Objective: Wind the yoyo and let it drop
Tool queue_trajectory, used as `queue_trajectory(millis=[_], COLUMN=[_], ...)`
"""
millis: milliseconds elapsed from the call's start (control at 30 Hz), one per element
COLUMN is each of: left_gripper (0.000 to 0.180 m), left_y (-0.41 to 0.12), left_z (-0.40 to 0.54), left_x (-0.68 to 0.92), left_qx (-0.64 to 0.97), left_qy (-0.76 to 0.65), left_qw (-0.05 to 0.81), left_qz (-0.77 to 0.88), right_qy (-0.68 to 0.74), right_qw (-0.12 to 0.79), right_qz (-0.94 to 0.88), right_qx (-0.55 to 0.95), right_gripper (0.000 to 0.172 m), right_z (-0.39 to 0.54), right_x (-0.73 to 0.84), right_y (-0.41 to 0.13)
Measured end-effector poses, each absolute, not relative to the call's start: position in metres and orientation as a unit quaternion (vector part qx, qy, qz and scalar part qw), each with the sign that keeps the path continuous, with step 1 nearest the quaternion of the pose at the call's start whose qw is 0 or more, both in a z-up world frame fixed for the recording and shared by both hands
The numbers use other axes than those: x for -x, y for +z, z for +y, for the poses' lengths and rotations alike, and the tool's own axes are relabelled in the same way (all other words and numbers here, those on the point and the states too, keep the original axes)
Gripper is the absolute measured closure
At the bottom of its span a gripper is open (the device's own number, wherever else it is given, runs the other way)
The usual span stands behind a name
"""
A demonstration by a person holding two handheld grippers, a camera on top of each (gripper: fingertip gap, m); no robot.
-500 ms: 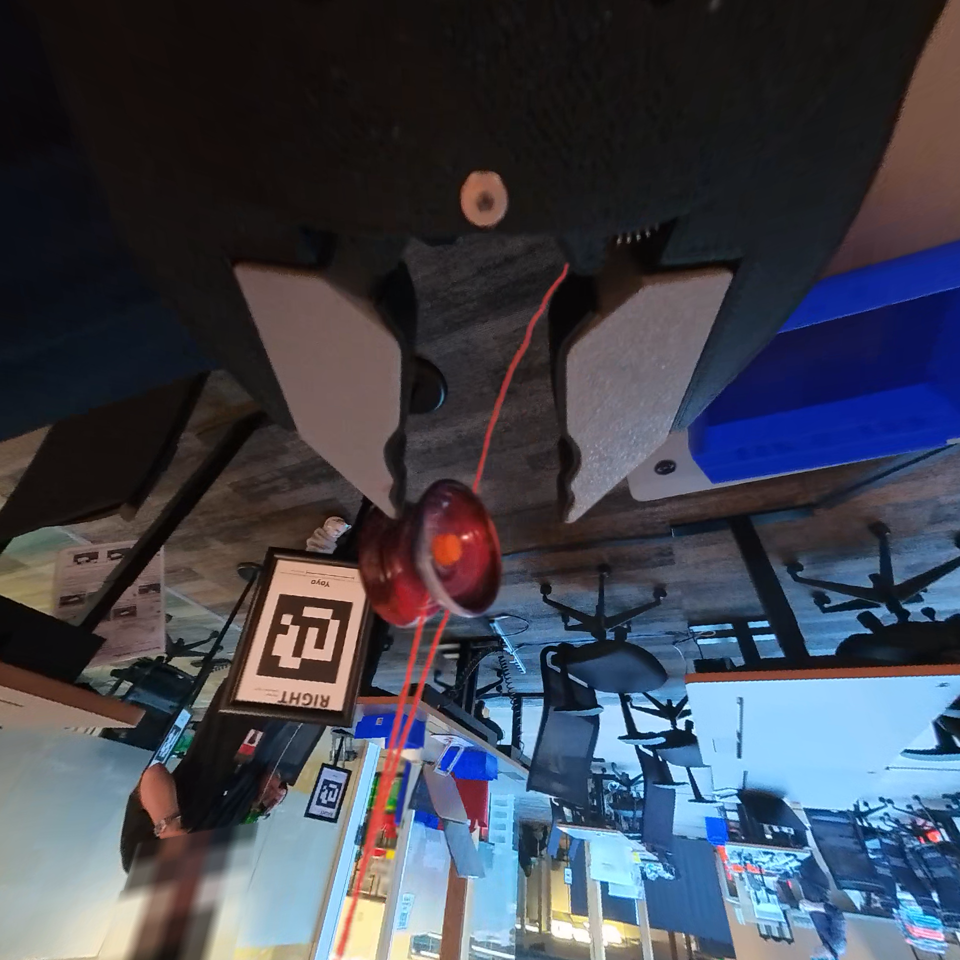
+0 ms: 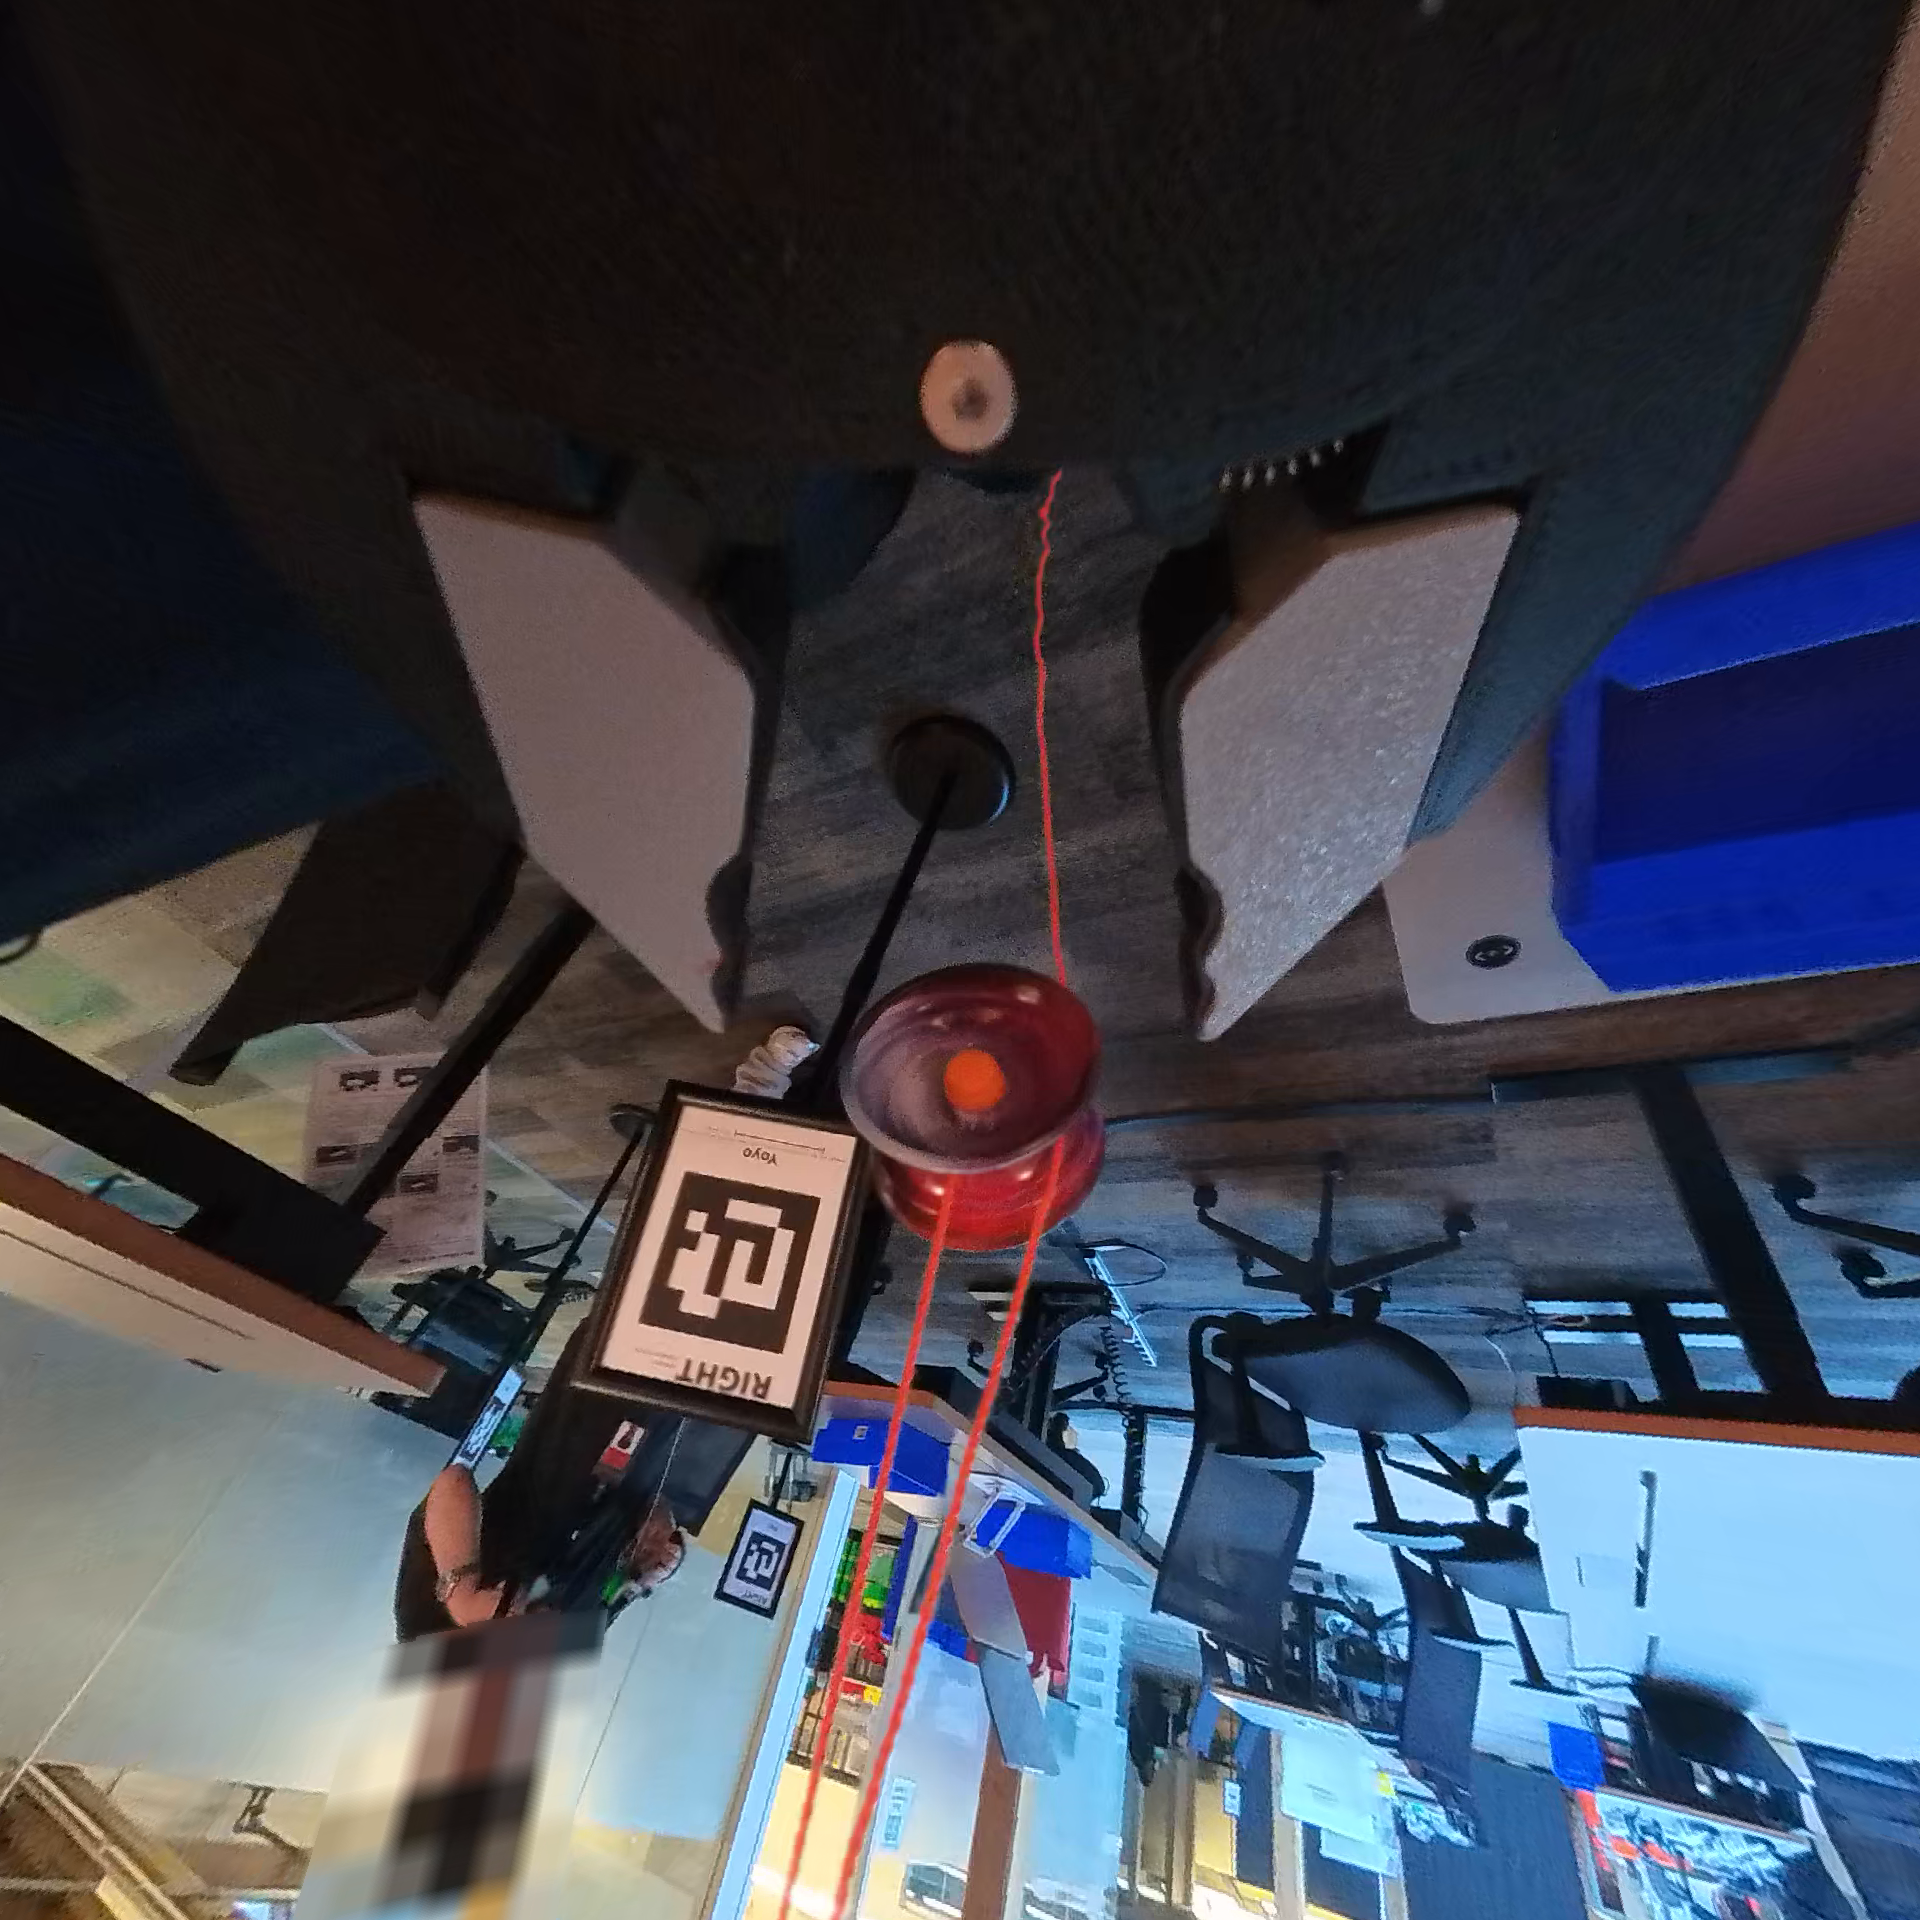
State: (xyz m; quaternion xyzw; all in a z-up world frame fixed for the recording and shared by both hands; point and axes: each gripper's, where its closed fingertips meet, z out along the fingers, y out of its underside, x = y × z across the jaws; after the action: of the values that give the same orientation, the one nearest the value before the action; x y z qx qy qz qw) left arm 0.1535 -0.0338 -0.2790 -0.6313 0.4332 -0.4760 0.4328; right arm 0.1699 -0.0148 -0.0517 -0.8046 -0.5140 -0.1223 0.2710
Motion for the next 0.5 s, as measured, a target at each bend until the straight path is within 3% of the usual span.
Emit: queue_trajectory(millis=[133, 233, 500], left_gripper=[0.098, 0.128, 0.127], left_y=[-0.299, -0.318, -0.316], left_z=[-0.015, -0.003, -0.008], left_x=[-0.164, -0.155, -0.121], left_qx=[0.643, 0.642, 0.603], left_qy=[-0.441, -0.434, -0.516], left_qw=[0.441, 0.429, 0.382], left_qz=[0.445, 0.464, 0.474], right_qy=[-0.119, -0.118, -0.115], right_qw=[0.275, 0.270, 0.246], right_qz=[-0.509, -0.503, -0.497], right_qx=[0.807, 0.812, 0.824], right_gripper=[0.172, 0.172, 0.172], right_z=[-0.014, -0.015, -0.016], right_x=[-0.170, -0.176, -0.183], right_y=[-0.051, -0.056, -0.078])
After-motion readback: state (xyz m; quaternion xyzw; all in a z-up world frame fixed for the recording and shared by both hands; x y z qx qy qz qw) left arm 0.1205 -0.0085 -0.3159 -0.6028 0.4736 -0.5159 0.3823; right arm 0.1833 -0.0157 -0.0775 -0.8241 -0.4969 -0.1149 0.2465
